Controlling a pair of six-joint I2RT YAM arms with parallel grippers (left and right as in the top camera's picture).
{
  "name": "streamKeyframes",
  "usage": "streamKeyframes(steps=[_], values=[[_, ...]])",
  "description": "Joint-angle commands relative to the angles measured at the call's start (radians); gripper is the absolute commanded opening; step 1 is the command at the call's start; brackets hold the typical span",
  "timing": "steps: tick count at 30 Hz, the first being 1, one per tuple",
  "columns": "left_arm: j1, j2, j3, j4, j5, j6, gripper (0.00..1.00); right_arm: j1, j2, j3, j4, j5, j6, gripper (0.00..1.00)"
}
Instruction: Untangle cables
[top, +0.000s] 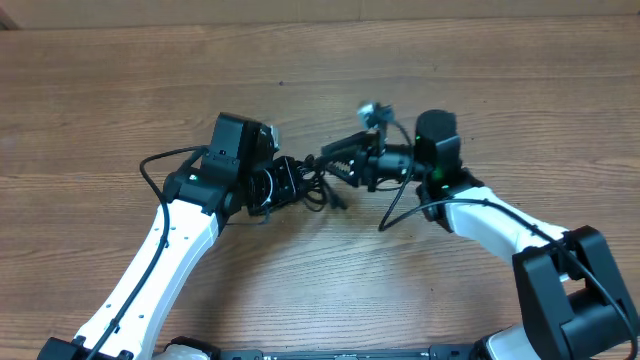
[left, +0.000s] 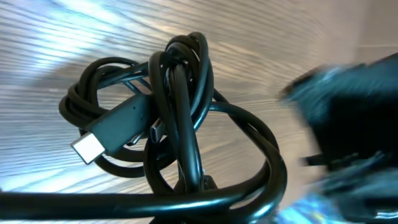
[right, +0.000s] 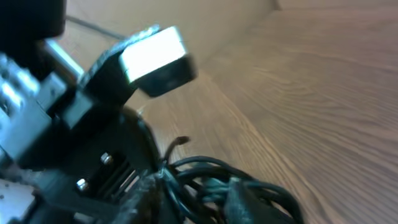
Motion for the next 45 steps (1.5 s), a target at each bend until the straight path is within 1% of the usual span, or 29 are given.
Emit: streamKeyframes(steps=[1, 3, 8, 11, 12, 14, 16, 20, 23, 27, 30, 32, 36, 39, 42, 43, 45], values=[[0.003, -0.001, 0.014, 0.011, 0.100, -0.092, 0.04, 0.029, -0.024, 0.010, 0.008, 0.015, -0.263, 0.28], [0.003, -0.001, 0.014, 0.001, 0.100, -0.126, 0.04, 0.029, -0.024, 0.010, 0.008, 0.035, -0.297, 0.27], [0.003, -0.001, 0.014, -0.001, 0.097, -0.231, 0.04, 0.027, -0.024, 0.010, 0.007, 0.049, -0.303, 0.23], [0.003, -0.001, 0.014, 0.006, 0.089, -0.282, 0.04, 0.027, -0.024, 0.010, 0.006, 0.046, -0.302, 0.25], [0.003, -0.001, 0.014, 0.007, 0.089, -0.296, 0.04, 0.027, -0.024, 0.010, 0.006, 0.046, -0.302, 0.28], [0.003, -0.001, 0.014, 0.006, 0.089, -0.320, 0.04, 0.027, -0.024, 0.010, 0.002, 0.046, -0.302, 0.37], [0.003, -0.001, 0.014, 0.006, 0.089, -0.356, 0.04, 0.027, -0.024, 0.010, -0.010, 0.046, -0.307, 0.41], [0.003, -0.001, 0.014, 0.006, 0.089, -0.419, 0.04, 0.027, -0.024, 0.010, -0.060, 0.047, -0.357, 0.54], [0.003, -0.001, 0.014, 0.007, 0.090, -0.473, 0.04, 0.027, -0.024, 0.010, -0.093, 0.047, -0.396, 0.59], [0.003, -0.001, 0.014, 0.013, 0.093, -0.497, 0.04, 0.027, -0.024, 0.010, -0.098, 0.047, -0.413, 0.57], [0.003, -0.001, 0.014, 0.014, 0.101, -0.542, 0.04, 0.031, -0.024, 0.010, -0.099, 0.047, -0.438, 0.55], [0.002, -0.001, 0.014, 0.024, 0.115, -0.551, 0.04, 0.038, -0.023, 0.010, -0.103, 0.047, -0.462, 0.54], [-0.010, -0.001, 0.014, 0.064, 0.148, -0.552, 0.04, 0.043, -0.023, 0.010, -0.103, 0.047, -0.470, 0.46], [-0.024, -0.001, 0.014, 0.080, 0.148, -0.566, 0.04, 0.043, -0.023, 0.010, -0.105, 0.047, -0.470, 0.32], [-0.035, -0.001, 0.014, 0.092, 0.148, -0.566, 0.04, 0.043, -0.023, 0.010, -0.112, 0.048, -0.470, 0.07], [-0.036, -0.001, 0.014, 0.092, 0.148, -0.566, 0.04, 0.043, -0.023, 0.010, -0.116, 0.051, -0.470, 0.04], [-0.036, -0.001, 0.014, 0.091, 0.147, -0.565, 0.04, 0.043, -0.023, 0.010, -0.130, 0.058, -0.469, 0.04]])
